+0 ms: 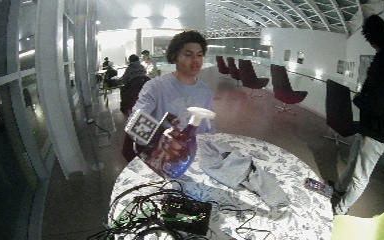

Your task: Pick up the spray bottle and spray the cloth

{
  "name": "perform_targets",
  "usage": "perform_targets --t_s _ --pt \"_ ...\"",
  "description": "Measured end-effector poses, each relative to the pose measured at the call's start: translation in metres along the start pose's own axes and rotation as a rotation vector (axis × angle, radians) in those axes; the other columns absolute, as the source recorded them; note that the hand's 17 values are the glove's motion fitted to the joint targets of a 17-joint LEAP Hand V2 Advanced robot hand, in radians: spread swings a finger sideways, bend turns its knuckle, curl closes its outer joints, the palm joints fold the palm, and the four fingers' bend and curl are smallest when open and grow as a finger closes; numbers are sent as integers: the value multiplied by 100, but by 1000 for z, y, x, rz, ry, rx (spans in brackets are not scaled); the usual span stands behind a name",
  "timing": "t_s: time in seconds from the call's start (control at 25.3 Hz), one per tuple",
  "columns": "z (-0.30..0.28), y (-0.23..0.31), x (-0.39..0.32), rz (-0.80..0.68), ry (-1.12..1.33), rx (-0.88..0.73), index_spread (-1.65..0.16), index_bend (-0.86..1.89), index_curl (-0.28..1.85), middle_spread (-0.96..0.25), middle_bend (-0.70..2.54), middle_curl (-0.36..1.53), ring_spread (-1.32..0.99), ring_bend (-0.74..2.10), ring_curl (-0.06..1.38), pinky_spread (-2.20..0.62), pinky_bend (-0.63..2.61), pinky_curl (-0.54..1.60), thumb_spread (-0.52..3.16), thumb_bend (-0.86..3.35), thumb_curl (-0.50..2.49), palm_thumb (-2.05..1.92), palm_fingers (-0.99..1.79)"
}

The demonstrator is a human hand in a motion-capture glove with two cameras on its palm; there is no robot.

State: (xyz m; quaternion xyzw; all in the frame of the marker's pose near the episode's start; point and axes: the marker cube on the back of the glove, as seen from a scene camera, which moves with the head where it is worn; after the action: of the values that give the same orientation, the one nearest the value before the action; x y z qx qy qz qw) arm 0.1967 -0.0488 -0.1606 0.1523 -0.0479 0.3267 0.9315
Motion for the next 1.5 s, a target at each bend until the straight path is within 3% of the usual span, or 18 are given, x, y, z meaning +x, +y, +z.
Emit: perform_targets --t_s 0.16,0.4,0.91,1.11,1.38,1.5 --pt "3 -6 -19 -7 157 -194 -33 4 13 -3 33 41 0 63 38 11 51 39 90 0 48 97 91" --pt "11 -15 -28 25 271 -336 -34 3 12 -3 35 41 0 64 38 10 51 39 87 -2 51 97 91" --pt "23 -17 -37 54 380 -415 -35 3 9 -2 35 42 0 66 38 8 52 38 84 -2 55 97 92" --pt "23 -16 -40 14 300 -317 -35 3 8 -2 35 42 0 67 38 7 52 38 83 -2 57 97 92" --pt "20 -5 -75 -149 -142 118 -35 2 8 -2 36 42 0 67 38 6 53 38 83 -2 58 96 91" --pt "32 2 -108 -242 -333 235 -35 3 7 -2 36 42 0 67 38 6 53 38 82 -2 59 96 91"
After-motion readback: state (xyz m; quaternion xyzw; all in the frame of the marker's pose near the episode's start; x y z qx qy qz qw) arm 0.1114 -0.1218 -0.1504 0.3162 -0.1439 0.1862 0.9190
